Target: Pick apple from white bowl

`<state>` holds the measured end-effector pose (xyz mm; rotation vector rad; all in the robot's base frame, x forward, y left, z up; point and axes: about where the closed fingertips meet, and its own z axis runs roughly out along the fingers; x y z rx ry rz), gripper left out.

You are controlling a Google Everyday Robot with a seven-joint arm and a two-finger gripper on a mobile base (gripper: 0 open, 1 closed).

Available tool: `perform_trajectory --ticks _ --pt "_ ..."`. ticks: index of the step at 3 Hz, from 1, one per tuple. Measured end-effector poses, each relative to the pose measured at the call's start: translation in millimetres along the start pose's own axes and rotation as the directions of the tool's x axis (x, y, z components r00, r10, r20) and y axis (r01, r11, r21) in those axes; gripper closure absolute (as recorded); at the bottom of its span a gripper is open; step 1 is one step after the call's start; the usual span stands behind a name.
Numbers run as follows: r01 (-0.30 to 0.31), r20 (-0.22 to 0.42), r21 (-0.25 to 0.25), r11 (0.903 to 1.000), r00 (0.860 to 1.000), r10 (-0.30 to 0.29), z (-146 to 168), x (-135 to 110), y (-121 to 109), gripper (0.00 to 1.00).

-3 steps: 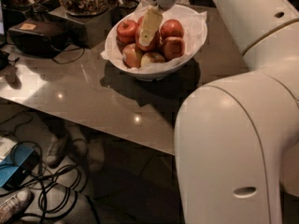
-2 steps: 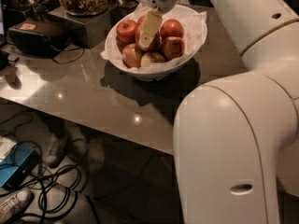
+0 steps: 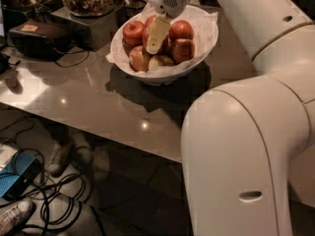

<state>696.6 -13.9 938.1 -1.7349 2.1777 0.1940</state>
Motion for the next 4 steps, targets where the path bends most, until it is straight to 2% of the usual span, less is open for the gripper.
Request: perform_trajectory --ticks 1,2,4 --pt "-0.004 -0.003 -0.017 0.9998 1.0 0.004 7.4 1.7 0.8 0.37" --pt "-0.004 -0.003 -0.017 0.9998 1.0 0.004 7.5 1.7 0.8 0.55" --pt "-0.004 -0.003 -0.017 0.9998 1.0 0.004 7.5 1.6 0.8 0.99"
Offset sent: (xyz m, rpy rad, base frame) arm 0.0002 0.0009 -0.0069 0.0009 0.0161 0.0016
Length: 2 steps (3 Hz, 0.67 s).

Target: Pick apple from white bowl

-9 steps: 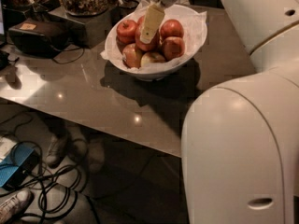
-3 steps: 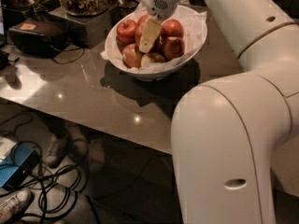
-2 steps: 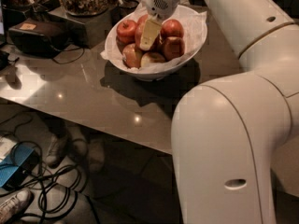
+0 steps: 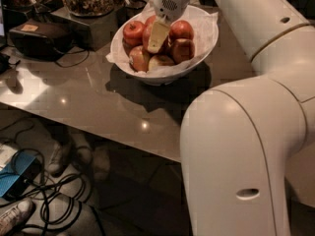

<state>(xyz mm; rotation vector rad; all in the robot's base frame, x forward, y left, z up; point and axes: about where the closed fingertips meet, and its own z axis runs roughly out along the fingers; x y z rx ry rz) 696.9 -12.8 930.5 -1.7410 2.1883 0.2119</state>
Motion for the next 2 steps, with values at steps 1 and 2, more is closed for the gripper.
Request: perform_trajectory --ticks 1,2 --pt "-0.004 0.034 0.03 0.9995 0.999 0.003 -14 -3 2 1.0" --pt "-0.039 0.076 0.069 0.9968 0.997 0.034 -43 -5 14 1.0"
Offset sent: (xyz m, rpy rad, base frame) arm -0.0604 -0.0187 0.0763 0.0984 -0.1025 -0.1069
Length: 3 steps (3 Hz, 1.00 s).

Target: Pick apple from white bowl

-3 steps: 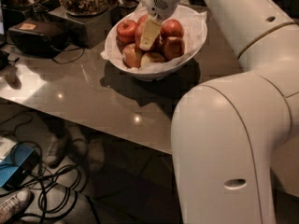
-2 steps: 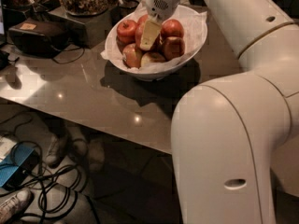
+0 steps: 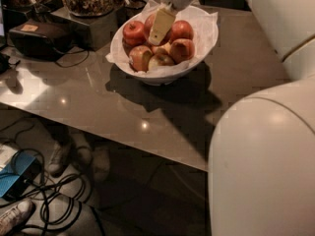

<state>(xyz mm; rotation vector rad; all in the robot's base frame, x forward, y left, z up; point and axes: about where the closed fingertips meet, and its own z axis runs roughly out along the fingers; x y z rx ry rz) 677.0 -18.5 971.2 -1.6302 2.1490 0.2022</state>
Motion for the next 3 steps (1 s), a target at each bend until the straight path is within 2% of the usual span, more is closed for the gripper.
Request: perform_trajectory --ticks 1,2,3 --pt "0.01 0.048 0.008 0.9999 0.999 -0.01 -32 -9 20 1.0" --pt "0.056 0.087 0.0 0.9984 0.995 -0.056 -58 -19 45 1.0" --pt "0.096 0.126 -0.007 0.9954 0.988 -0.094 -70 -25 67 1.0"
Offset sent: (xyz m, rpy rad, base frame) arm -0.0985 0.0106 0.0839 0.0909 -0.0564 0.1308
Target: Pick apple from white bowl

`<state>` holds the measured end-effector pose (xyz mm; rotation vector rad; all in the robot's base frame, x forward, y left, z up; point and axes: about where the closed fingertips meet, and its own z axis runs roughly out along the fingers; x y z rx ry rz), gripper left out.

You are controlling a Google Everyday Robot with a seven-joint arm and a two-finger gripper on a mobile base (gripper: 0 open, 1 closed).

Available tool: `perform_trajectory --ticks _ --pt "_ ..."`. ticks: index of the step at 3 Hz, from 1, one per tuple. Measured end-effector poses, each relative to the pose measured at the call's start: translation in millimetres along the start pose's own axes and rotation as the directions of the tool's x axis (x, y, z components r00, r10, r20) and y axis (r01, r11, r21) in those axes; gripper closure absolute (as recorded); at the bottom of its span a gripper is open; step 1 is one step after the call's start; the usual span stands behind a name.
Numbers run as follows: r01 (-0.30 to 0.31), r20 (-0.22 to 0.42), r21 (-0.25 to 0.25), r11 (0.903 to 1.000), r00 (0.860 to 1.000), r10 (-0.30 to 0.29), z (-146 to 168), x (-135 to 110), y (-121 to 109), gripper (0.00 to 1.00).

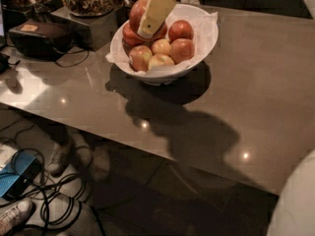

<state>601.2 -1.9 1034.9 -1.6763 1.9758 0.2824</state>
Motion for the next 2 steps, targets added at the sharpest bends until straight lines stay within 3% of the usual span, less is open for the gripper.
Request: perform_trajectory --ticks 1,2 --pt "-0.013 0.057 -0.006 0.9999 0.998 0.014 2.4 -6.9 21.5 1.0" --pt "-0.013 0.054 -0.009 0.9999 0.998 0.014 9.0 -6.4 22.0 1.0"
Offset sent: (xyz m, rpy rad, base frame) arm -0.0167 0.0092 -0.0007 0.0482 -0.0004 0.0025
